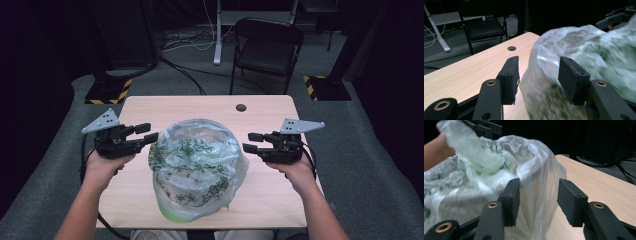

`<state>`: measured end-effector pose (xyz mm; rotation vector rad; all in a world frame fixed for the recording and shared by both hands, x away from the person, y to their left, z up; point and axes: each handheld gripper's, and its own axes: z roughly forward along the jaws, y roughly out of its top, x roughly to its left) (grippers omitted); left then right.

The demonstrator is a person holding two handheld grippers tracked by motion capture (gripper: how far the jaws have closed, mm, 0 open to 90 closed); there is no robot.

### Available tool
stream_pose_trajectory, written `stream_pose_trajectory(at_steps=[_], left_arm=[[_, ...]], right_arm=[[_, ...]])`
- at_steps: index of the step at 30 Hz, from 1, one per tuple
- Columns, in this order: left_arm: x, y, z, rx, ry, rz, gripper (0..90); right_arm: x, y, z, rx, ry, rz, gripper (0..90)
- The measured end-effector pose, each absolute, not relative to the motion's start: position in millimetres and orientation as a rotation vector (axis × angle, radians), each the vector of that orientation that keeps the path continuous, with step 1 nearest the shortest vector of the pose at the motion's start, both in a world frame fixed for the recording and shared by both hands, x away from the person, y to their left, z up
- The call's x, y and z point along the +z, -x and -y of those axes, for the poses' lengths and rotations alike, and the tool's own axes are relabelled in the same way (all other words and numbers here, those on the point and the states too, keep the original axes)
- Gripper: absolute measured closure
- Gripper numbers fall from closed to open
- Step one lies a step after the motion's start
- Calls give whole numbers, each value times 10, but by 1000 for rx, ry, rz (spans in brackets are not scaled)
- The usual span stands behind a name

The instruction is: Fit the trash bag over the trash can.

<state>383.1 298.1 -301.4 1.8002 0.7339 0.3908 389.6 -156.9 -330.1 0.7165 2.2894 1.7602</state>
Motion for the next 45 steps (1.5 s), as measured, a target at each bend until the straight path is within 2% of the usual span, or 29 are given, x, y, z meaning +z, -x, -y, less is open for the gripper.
stream_pose_trajectory(at_steps=[6,9,12,14,16,18,30,32,33,36,37,39,40,41,43,44,45], left_arm=[[-3025,-4059,-2802,338,-1802,-717,544],[-3041,-4125,-2747,314,-1814,-703,605],[-3059,-4154,-2722,325,-1835,-697,740],[-3062,-4159,-2724,344,-1831,-700,812],[-3066,-4167,-2722,358,-1841,-708,870],[-3076,-4175,-2714,362,-1862,-702,897],[-3236,-4261,-2747,343,-1890,-746,900],[-3256,-4277,-2760,337,-1888,-759,900],[-3273,-4285,-2761,335,-1892,-768,900],[-3283,-4278,-2771,354,-1884,-790,897],[-3269,-4266,-2781,374,-1869,-803,875],[-3247,-4257,-2797,383,-1852,-819,736],[-3216,-4239,-2824,384,-1836,-824,736],[-3160,-4191,-2863,407,-1812,-823,641],[-3126,-4160,-2886,409,-1800,-818,606],[-3088,-4121,-2915,404,-1782,-803,551],[-3067,-4099,-2925,405,-1780,-795,534]], right_arm=[[-3213,-4022,1410,1756,-691,-2275,520],[-3184,-4091,1367,1801,-696,-2280,530],[-3187,-4131,1303,1778,-679,-2313,629],[-3192,-4147,1282,1799,-671,-2326,739],[-3179,-4132,1263,1781,-651,-2303,852],[-3168,-4130,1245,1758,-647,-2292,900],[-3264,-4189,1277,1719,-733,-2257,884],[-3223,-4164,1295,1763,-725,-2211,761],[-3176,-4147,1291,1802,-714,-2198,650],[-3111,-4132,1233,1839,-671,-2234,543],[-3101,-4132,1209,1830,-664,-2250,535],[-3095,-4133,1176,1811,-656,-2265,536],[-3095,-4136,1144,1794,-648,-2284,541],[-3111,-4156,1086,1739,-648,-2312,616],[-3122,-4166,1071,1714,-655,-2323,649],[-3136,-4178,1069,1671,-678,-2312,755],[-3145,-4189,1083,1686,-686,-2306,778]])
